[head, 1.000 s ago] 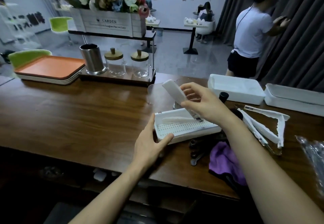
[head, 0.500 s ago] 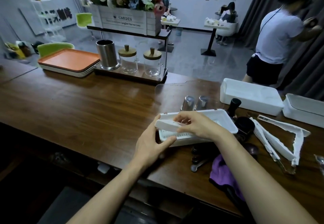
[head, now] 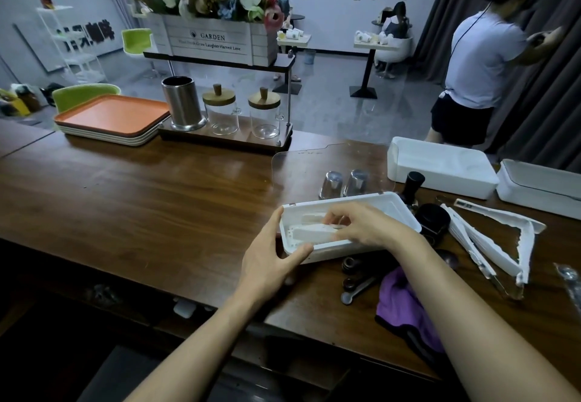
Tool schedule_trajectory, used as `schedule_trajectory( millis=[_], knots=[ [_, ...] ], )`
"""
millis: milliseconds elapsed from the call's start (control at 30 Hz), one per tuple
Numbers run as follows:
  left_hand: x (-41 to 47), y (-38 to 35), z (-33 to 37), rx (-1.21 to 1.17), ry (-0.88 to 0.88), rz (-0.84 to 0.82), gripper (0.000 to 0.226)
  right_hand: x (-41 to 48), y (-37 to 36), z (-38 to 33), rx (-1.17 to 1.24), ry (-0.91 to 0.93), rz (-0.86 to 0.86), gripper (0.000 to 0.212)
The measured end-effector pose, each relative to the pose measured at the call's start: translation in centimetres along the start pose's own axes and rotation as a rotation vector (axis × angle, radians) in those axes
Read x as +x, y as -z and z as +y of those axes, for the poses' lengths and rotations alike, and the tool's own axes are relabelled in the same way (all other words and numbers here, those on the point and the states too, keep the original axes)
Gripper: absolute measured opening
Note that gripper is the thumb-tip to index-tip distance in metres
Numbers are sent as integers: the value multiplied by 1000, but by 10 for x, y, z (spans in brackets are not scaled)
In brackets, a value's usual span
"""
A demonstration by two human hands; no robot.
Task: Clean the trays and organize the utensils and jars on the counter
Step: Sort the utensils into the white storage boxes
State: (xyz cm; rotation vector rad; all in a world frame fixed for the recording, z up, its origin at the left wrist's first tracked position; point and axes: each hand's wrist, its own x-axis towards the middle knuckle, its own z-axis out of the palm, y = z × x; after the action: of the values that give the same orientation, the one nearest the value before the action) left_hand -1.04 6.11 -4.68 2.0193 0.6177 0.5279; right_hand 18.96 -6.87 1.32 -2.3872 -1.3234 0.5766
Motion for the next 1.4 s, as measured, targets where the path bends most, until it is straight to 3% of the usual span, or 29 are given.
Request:
schedule_trajectory(
  millis=[233,467,667,767,1067,1267,1400],
  knots=[
    [0,-2,-2,2,15,5,91,2,3,10,-98,-117,19,19],
    [2,-1,-1,29,13,-5,91,-5,8,11,146,-102,-100,27],
    [2,1,1,49,-11,-12,88,-10,-6,0,-90,-215,115,7],
    [3,0,0,51,-19,-20,89,-17,-5,0,-90,-278,95,15],
    [2,3,-2,-2,-59,-24,89,-64,-18,12,-90,-252,458,27],
    [4,2,-9,-3,-62,-37,85,-124,-22,41,-44,-338,711,21],
    [5,3,-11,-3,-49,-67,90,-158,-20,67,-34,-518,760,27]
  ],
)
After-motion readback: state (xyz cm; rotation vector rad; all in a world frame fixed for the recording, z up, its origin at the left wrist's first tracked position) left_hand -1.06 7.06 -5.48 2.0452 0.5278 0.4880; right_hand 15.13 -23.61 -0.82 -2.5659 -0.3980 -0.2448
